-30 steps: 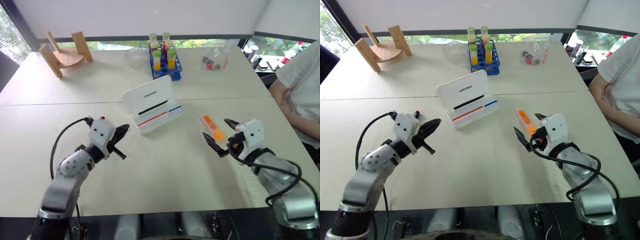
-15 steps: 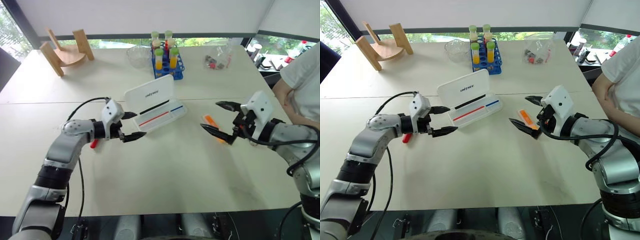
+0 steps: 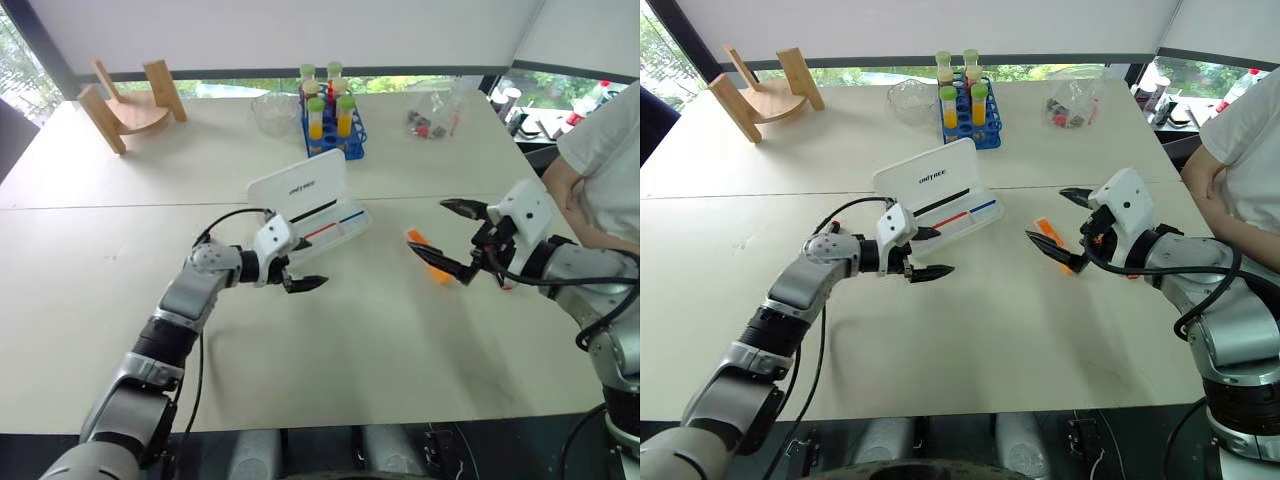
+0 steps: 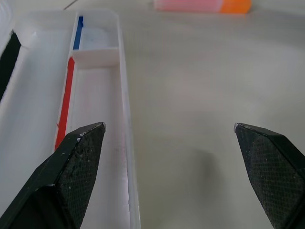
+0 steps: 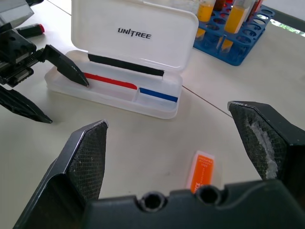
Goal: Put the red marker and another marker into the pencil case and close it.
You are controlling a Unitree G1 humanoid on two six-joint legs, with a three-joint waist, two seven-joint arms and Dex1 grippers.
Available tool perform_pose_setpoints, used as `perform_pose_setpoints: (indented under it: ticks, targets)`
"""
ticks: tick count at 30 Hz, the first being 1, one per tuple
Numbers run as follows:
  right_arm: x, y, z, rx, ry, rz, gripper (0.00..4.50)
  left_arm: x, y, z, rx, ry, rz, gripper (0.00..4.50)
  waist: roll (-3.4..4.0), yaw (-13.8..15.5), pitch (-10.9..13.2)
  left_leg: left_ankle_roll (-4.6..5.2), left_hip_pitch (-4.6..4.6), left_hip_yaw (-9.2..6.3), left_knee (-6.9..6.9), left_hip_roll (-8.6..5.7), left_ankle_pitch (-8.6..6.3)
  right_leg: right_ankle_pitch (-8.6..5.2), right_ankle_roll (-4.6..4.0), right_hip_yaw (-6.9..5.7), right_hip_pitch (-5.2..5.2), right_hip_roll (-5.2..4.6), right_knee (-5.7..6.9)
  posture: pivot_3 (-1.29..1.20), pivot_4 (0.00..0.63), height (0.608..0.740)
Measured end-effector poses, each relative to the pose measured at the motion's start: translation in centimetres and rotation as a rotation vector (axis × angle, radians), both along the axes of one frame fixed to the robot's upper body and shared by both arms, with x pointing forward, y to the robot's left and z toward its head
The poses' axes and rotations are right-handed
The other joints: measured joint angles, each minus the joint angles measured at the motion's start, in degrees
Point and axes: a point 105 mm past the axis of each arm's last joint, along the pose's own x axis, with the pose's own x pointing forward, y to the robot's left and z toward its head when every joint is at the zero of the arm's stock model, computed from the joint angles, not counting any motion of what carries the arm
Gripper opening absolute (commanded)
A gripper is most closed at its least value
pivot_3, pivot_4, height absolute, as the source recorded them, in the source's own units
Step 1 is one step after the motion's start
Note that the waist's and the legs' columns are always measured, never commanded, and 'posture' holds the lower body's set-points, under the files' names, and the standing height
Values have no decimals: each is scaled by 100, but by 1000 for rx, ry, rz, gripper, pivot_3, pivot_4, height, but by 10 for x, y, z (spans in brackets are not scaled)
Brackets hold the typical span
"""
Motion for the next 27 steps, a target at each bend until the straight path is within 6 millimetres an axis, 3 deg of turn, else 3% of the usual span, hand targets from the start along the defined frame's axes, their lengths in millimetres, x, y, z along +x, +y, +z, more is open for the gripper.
perform_pose_setpoints:
  ticks: [3, 10, 27]
  targets:
    - [1, 0, 1, 2, -4, -7, 4500, 4, -3, -2, -6, 25, -1, 3680, 0, 2, 0, 0, 0, 0, 4, 0, 0, 0, 0, 0, 2, 0, 3, 0, 150, 740]
    - [2, 0, 4, 4, -18, -11, 4500, -3, 3, -3, 3, 77, -43, 216, 1, -8, 0, 0, 2, 0, 2, 0, 0, 0, 0, 0, 1, 1, 5, 0, 150, 740]
    - [7, -4, 8, 1, -23, -13, 4500, -71, 45, -15, 113, 86, -238, 74, 6, -41, -4, 0, 11, 3, -4, 6, 0, -1, -2, 5, 3, 2, 6, 0, 150, 740]
